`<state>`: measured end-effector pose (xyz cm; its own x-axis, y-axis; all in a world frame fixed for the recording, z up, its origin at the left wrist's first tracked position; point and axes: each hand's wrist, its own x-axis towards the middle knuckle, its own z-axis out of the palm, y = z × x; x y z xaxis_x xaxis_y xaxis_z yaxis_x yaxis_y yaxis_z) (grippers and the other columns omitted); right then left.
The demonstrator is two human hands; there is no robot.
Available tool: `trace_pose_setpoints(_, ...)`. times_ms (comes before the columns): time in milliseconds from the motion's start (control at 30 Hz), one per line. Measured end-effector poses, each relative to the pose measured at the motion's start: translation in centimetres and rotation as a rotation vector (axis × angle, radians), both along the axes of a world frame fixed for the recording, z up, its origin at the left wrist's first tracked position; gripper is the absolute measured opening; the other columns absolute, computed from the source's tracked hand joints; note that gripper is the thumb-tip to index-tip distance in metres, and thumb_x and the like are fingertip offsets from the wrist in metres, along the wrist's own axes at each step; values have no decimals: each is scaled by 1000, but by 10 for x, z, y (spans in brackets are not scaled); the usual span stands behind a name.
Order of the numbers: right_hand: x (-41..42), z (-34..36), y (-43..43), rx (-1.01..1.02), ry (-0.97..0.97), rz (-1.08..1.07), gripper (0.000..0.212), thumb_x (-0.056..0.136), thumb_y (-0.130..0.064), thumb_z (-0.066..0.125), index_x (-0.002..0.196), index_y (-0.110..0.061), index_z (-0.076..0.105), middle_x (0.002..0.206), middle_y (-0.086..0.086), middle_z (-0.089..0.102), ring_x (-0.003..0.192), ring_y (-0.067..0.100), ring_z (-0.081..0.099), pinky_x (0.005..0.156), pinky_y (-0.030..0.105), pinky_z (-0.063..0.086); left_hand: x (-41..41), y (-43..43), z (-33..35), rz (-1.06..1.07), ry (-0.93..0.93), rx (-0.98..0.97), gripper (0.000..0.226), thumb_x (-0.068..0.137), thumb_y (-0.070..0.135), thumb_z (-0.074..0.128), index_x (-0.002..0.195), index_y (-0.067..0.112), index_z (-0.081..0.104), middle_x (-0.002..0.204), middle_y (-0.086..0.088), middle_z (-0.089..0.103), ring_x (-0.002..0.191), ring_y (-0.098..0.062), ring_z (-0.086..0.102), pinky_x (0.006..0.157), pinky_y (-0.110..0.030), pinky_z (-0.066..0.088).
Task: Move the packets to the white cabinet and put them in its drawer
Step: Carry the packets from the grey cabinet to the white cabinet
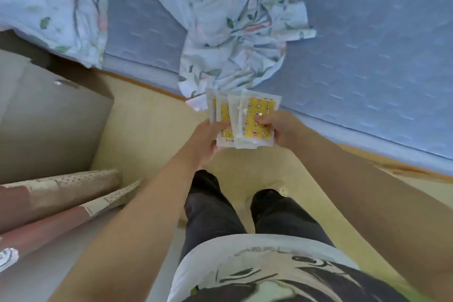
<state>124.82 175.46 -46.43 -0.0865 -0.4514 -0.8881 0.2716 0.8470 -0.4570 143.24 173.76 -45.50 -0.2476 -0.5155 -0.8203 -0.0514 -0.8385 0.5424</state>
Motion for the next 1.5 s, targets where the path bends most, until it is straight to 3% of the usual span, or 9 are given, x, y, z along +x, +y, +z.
trace_pose_setpoints(133, -124, 20, 82, -76, -21, -303, 18, 88, 1, 59, 107, -1, 60, 101, 13, 67, 91, 29, 65, 85, 46, 53, -127, 42, 7, -219, -32, -98, 34, 79, 22, 73, 111, 15, 65, 108, -13, 70, 101, -33, 67, 88, -42, 55)
trace_pose_setpoints(267, -219, 29, 175, -77, 31, -547, 35, 84, 0, 65, 118, 4, 59, 115, 20, 66, 103, 34, 65, 93, 51, 51, -243, 95, 17, -427, -55, -179, 12, 89, 14, 64, 98, 22, 66, 96, 0, 73, 92, -20, 70, 81, -36, 56)
trace_pose_setpoints(400, -282, 33, 265, -125, 31, -797, 18, 88, 3, 59, 104, -4, 62, 104, 13, 68, 91, 28, 67, 80, 44, 56, -341, 146, 22, -680, -53, -213, 28, 76, 23, 71, 103, 22, 68, 104, -2, 73, 96, -23, 69, 89, -50, 54)
trace_pose_setpoints(567, -357, 27, 352, -101, 0, -1097, 14, 90, 3, 57, 93, -9, 62, 95, 7, 69, 89, 26, 66, 80, 43, 53, -457, 205, 22, -918, 0, -197, 22, 86, 10, 66, 106, 18, 68, 103, -4, 72, 91, -21, 71, 83, -42, 57)
trace_pose_setpoints(867, -533, 24, 484, 72, -8, -1469, 23, 88, -1, 62, 110, -7, 60, 111, 11, 67, 95, 28, 66, 78, 41, 53, -683, 300, 2, -1248, -82, -279, 15, 82, 13, 69, 89, 26, 65, 91, 3, 72, 85, -18, 70, 82, -41, 57)
trace_pose_setpoints(1033, -621, 34, 541, 47, -19, -1571, 26, 88, -4, 63, 114, -6, 61, 112, 9, 68, 96, 25, 67, 81, 39, 55, -797, 358, 8, -1415, -95, -354, 15, 78, 17, 70, 89, 26, 65, 101, -4, 71, 96, -24, 68, 91, -48, 53)
trace_pose_setpoints(1200, -707, 29, 613, -4, -87, -1642, 26, 90, 0, 59, 115, -6, 58, 111, 11, 67, 99, 29, 65, 72, 40, 54, -904, 422, 3, -1450, -149, -370, 13, 78, 16, 71, 86, 24, 64, 92, -2, 70, 90, -24, 69, 80, -39, 56)
trace_pose_setpoints(1300, -781, 21, 657, 14, -69, -1609, 28, 89, -1, 60, 116, -6, 59, 113, 11, 67, 100, 29, 66, 72, 41, 54, -972, 461, -3, -1427, -132, -365, 13, 83, 11, 68, 86, 23, 65, 85, 1, 70, 75, -17, 68, 63, -25, 56)
trace_pose_setpoints(1500, -943, 15, 700, 48, 24, -1421, 13, 87, 2, 62, 98, -6, 64, 113, 13, 67, 90, 27, 67, 69, 39, 55, -1085, 512, -3, -1240, -140, -302, 16, 86, 11, 67, 93, 25, 65, 92, 6, 71, 84, -15, 69, 75, -31, 56)
